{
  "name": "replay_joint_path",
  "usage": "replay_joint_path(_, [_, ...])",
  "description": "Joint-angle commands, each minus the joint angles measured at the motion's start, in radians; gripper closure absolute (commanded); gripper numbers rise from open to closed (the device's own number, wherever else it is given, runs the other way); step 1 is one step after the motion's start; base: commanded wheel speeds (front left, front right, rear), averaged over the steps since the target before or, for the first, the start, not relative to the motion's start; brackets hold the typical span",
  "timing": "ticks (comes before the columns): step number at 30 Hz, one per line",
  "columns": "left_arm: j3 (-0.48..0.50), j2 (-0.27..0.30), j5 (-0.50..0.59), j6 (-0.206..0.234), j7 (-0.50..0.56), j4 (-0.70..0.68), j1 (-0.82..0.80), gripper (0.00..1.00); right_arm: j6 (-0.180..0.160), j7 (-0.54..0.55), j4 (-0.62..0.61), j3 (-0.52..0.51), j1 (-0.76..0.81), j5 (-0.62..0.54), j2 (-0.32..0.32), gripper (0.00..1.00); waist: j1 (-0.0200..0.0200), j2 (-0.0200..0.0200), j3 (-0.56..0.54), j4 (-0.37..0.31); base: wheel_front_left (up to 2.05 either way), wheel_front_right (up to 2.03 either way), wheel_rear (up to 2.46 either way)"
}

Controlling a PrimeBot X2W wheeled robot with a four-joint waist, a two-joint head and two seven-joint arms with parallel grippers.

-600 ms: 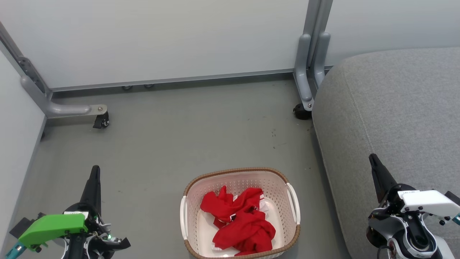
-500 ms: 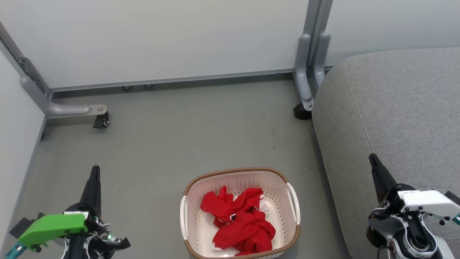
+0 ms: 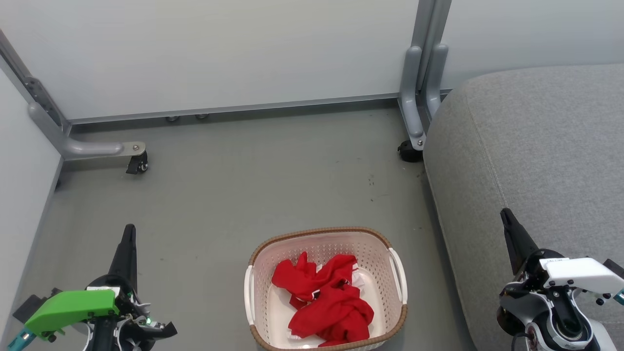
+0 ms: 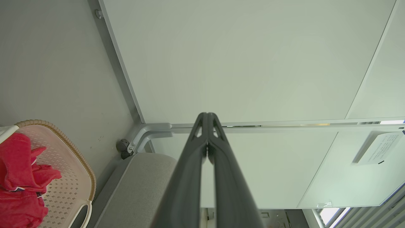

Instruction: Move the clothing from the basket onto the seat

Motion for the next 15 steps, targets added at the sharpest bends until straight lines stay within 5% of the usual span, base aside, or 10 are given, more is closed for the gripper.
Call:
replay_joint_path(1, [0.001, 0.003, -0.003, -0.007, 0.003, 0.0, -0.011, 1.0, 0.0, 0.0, 0.001, 0.0, -0.008, -0.005, -0.002, 1.0, 0.0, 0.0, 0.0, 0.0, 0.0, 0.0, 0.0])
replay_joint_path(15, [0.001, 0.003, -0.003, -0.007, 0.003, 0.0, -0.011, 1.0, 0.0, 0.0, 0.001, 0.0, -0.008, -0.005, -0.002, 1.0, 0.0, 0.0, 0.0, 0.0, 0.0, 0.0, 0.0])
